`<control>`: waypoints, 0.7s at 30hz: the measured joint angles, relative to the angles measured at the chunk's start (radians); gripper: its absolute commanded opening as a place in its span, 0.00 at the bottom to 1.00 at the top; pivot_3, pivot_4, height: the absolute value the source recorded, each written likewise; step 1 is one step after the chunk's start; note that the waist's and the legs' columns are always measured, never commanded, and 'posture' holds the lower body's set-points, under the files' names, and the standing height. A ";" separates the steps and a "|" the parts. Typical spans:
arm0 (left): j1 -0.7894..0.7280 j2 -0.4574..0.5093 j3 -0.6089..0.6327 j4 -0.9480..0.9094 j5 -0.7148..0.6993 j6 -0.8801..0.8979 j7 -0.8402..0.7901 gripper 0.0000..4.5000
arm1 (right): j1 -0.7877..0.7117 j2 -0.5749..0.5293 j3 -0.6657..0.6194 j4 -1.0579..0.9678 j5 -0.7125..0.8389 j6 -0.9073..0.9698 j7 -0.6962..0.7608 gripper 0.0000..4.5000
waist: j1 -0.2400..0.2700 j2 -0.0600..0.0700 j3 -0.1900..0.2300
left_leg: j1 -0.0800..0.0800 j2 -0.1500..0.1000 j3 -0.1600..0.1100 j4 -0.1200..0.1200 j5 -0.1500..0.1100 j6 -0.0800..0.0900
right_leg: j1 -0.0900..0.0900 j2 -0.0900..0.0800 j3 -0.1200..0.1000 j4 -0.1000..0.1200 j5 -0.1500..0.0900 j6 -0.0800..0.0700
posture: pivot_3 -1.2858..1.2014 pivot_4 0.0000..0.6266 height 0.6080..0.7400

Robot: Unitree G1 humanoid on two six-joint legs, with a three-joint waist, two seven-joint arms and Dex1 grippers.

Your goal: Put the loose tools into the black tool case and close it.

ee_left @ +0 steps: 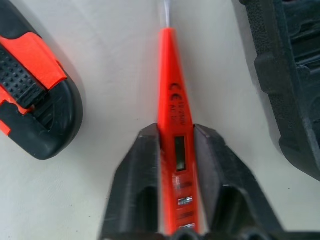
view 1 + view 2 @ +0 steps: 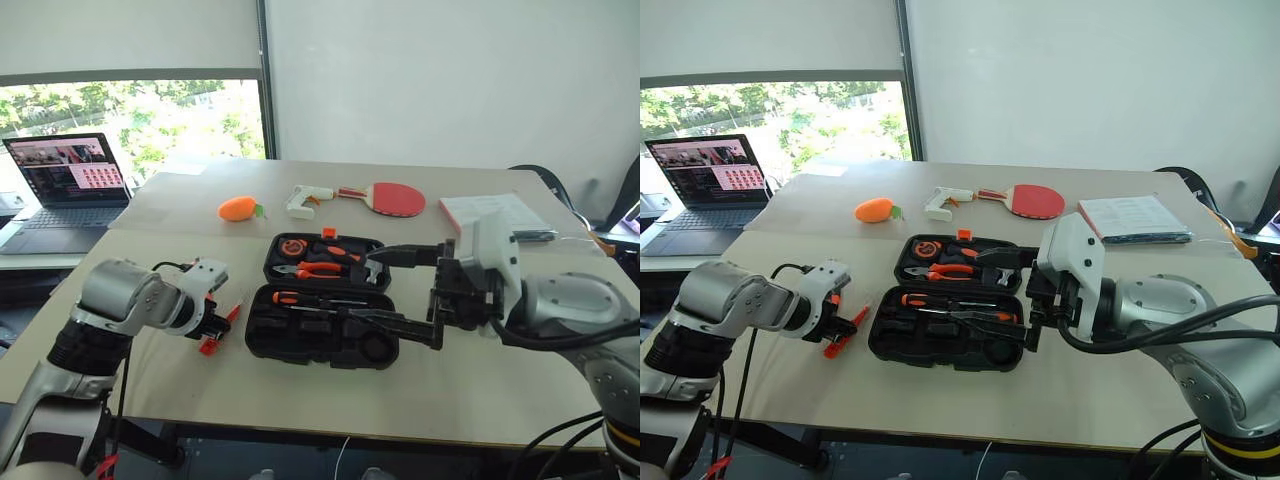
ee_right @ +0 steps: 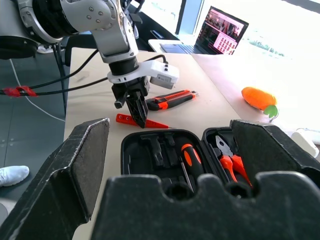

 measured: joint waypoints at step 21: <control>-0.101 0.228 -0.211 0.147 0.142 -0.462 -0.552 0.10 | 0.185 -0.147 -0.050 -0.023 0.048 -0.004 0.109 1.00 | -0.005 -0.005 0.003 | -0.004 0.001 0.006 0.000 0.000 0.000 | -0.003 0.001 -0.001 -0.002 0.000 0.000 | 0.52 0.24 1.00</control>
